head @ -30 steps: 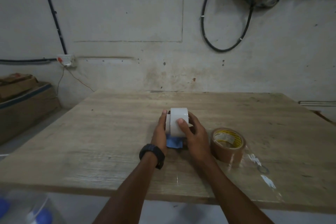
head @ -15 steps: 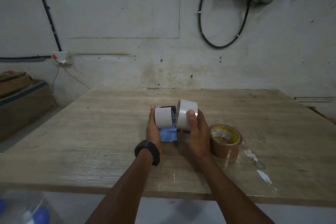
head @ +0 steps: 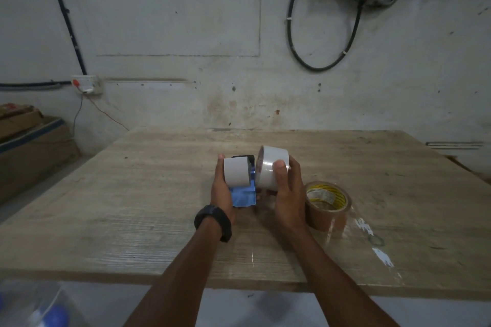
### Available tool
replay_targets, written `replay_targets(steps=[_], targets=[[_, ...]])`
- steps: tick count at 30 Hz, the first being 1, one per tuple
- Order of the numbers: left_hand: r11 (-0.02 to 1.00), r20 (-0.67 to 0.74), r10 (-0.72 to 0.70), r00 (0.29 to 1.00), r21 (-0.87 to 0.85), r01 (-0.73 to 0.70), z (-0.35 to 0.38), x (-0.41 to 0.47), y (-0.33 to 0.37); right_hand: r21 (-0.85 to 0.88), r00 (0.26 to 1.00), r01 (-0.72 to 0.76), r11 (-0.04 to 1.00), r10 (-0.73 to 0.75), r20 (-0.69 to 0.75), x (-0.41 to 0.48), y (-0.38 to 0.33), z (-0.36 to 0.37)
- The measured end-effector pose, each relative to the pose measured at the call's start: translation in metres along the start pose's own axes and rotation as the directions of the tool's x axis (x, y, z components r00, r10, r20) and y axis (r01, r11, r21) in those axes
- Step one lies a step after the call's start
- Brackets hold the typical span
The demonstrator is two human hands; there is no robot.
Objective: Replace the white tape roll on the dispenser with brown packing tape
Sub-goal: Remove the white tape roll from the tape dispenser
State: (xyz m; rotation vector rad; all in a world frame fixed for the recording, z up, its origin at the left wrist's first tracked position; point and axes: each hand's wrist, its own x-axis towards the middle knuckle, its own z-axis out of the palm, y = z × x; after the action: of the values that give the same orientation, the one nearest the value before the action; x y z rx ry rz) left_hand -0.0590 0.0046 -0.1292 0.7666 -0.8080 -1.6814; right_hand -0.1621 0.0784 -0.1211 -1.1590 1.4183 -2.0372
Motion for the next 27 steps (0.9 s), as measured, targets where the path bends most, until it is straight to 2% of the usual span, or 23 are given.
replay_targets(steps=[6, 12, 21, 24, 27], targets=[[1.0, 0.024, -0.001, 1.0, 0.001, 0.001, -0.001, 0.0, 0.001, 0.077, 0.999, -0.006, 0.997, 0.01, -0.048, 0.002, -0.005, 0.0], [1.0, 0.084, 0.002, 0.996, 0.018, -0.004, 0.001, 0.003, 0.001, 0.055, 0.997, 0.038, 0.998, -0.035, -0.063, 0.012, -0.018, 0.004], [0.995, 0.156, -0.046, 0.987, -0.078, 0.059, 0.001, 0.004, 0.001, -0.151, 0.984, 0.151, 0.977, -0.163, -0.072, 0.04, -0.024, -0.006], [0.995, 0.211, -0.074, 0.975, -0.056, 0.088, 0.001, 0.005, 0.003, -0.324, 0.97, 0.187, 0.928, -0.226, -0.087, 0.056, -0.026, -0.019], [0.995, 0.247, -0.078, 0.966, -0.044, 0.092, -0.001, 0.008, 0.003, -0.525, 0.952, 0.201, 0.827, -0.291, -0.093, 0.079, -0.031, -0.042]])
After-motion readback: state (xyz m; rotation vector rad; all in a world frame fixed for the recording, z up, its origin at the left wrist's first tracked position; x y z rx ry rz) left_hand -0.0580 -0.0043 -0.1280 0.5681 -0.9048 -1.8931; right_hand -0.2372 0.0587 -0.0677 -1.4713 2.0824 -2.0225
